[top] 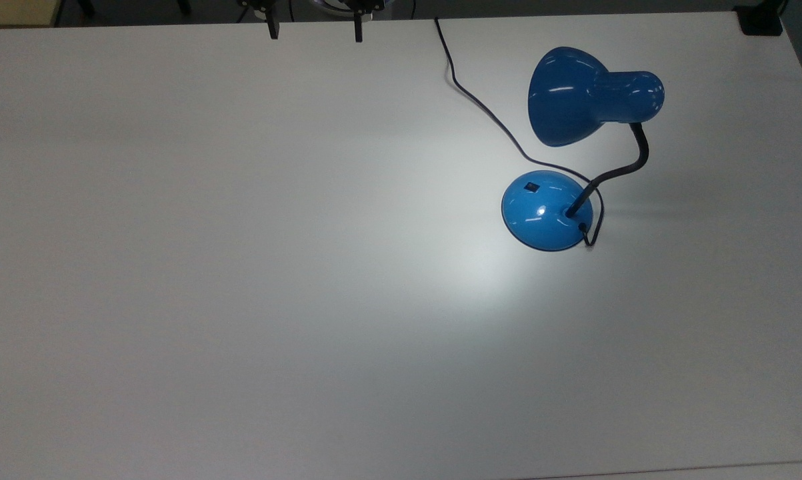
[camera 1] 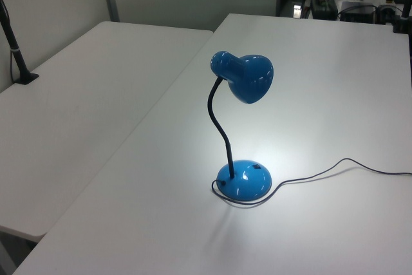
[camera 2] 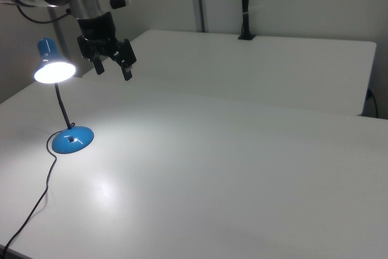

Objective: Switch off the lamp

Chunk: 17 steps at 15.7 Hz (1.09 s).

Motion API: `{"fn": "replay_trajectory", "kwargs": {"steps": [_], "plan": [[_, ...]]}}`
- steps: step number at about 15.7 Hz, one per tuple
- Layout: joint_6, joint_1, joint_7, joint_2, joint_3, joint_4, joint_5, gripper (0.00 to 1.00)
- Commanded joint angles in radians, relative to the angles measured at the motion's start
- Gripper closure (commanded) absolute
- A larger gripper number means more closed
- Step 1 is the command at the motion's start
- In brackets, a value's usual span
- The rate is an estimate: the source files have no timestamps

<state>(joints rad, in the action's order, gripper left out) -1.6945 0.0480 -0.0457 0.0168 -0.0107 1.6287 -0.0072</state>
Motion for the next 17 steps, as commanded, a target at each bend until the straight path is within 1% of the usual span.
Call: {"fn": "replay_trajectory", "kwargs": {"steps": [1,11,13,14,15,17], "plan": [[0.022,0.004,0.018,0.003,-0.006,-0.001,0.018,0.0],[0.029,0.003,0.018,0.003,-0.006,-0.001,0.016,0.0],[0.038,0.003,0.035,0.005,-0.006,0.0,0.012,0.0],[0.042,0.003,0.07,0.003,-0.006,0.005,0.009,0.0],[0.042,0.001,0.139,-0.001,-0.006,0.01,0.009,0.0],[0.068,0.0,0.335,-0.004,-0.008,0.017,0.01,0.0]]}}
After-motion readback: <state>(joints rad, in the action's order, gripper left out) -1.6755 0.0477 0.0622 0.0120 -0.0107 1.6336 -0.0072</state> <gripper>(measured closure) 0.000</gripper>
